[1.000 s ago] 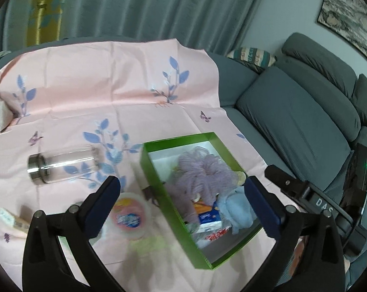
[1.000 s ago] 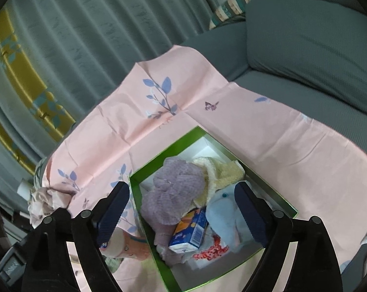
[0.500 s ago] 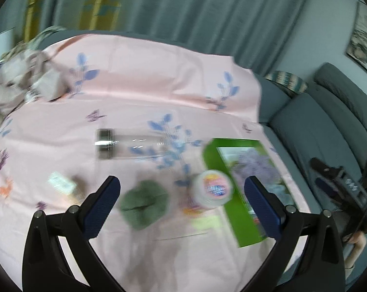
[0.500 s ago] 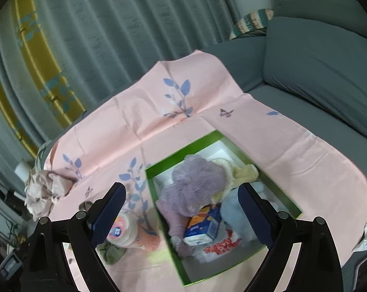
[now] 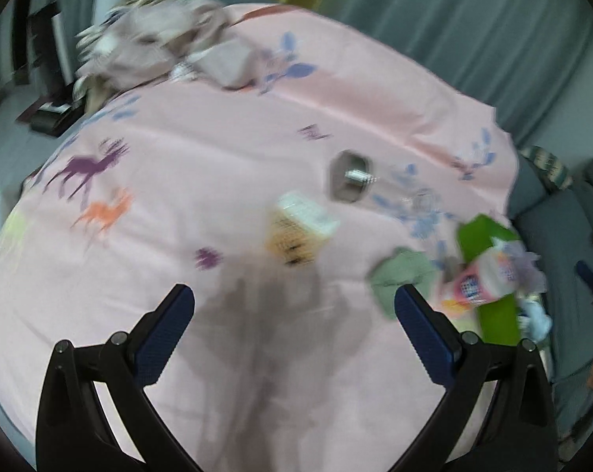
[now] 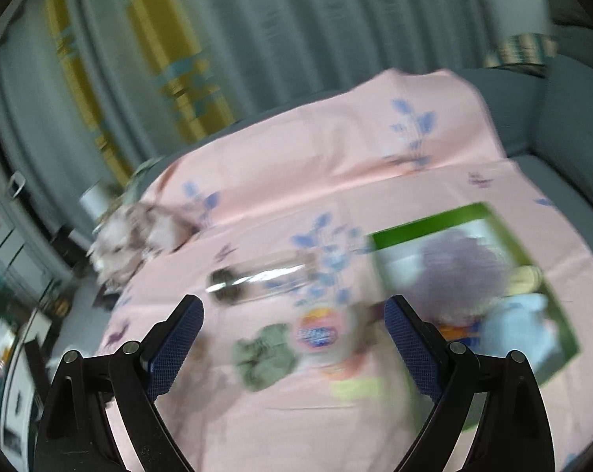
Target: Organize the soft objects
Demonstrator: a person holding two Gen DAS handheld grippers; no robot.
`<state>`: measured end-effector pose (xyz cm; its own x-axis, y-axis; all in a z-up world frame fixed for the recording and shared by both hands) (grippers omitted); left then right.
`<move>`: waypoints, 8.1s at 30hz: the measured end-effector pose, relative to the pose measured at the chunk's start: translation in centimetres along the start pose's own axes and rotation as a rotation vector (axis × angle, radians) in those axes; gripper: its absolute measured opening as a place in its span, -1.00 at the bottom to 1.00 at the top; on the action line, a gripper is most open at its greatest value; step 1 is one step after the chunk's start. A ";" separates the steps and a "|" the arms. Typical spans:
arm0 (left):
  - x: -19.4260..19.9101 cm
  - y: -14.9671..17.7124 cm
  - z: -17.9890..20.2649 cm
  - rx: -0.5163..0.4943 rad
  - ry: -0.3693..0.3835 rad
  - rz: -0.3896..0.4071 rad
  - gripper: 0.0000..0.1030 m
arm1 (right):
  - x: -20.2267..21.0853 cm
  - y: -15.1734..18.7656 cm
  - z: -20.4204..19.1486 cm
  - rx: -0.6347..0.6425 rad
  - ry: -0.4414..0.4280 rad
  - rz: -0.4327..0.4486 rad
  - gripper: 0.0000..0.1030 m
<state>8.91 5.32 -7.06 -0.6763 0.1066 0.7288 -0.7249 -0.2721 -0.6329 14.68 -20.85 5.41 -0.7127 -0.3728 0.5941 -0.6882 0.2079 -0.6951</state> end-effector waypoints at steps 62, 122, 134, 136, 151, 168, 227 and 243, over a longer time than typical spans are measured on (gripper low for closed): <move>-2.6 5.4 3.5 0.011 0.291 -0.134 0.80 | -8.3 14.1 -0.5 -0.143 0.033 -0.406 0.25; -0.6 -1.3 36.6 -0.498 0.572 -0.011 -0.17 | 3.3 -3.3 13.9 -0.250 0.047 0.076 0.08; -7.4 2.0 40.7 -0.532 0.548 -0.175 -0.16 | -0.1 -0.9 22.3 -0.453 0.114 -0.003 0.08; -8.0 2.4 40.8 -0.526 0.545 -0.196 -0.14 | -0.5 -0.6 22.9 -0.472 0.124 -0.016 0.08; -2.7 -0.1 36.9 -0.464 0.572 -0.112 0.68 | 3.5 -1.9 21.3 -0.430 0.177 0.085 0.43; 0.9 -1.8 10.5 -0.114 0.150 0.015 0.94 | 0.3 1.5 0.3 -0.032 -0.061 -0.089 0.64; -5.9 9.0 6.3 -0.015 0.169 -0.280 -0.48 | -13.7 18.9 -2.7 -0.090 -0.071 -0.609 0.21; -3.7 6.6 9.6 -0.146 0.149 -0.164 -0.75 | -10.9 16.6 -5.6 -0.047 -0.216 -0.496 -0.59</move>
<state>7.93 -6.06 -11.42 -0.5523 0.2801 0.7852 -0.8303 -0.1003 -0.5483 10.28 -8.28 -10.38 -0.2603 -0.6129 0.7461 -0.9436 -0.0021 -0.3310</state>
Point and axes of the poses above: each gripper's, at about its wrist camera, not at the fingertips, and x roughly against the way its jaws point, z to its right, y to its underside, the point moved 9 cm from there along -x, roughly the way its jaws point, and after that the axes turned 7 degrees about -x, right-handed, at the moved point
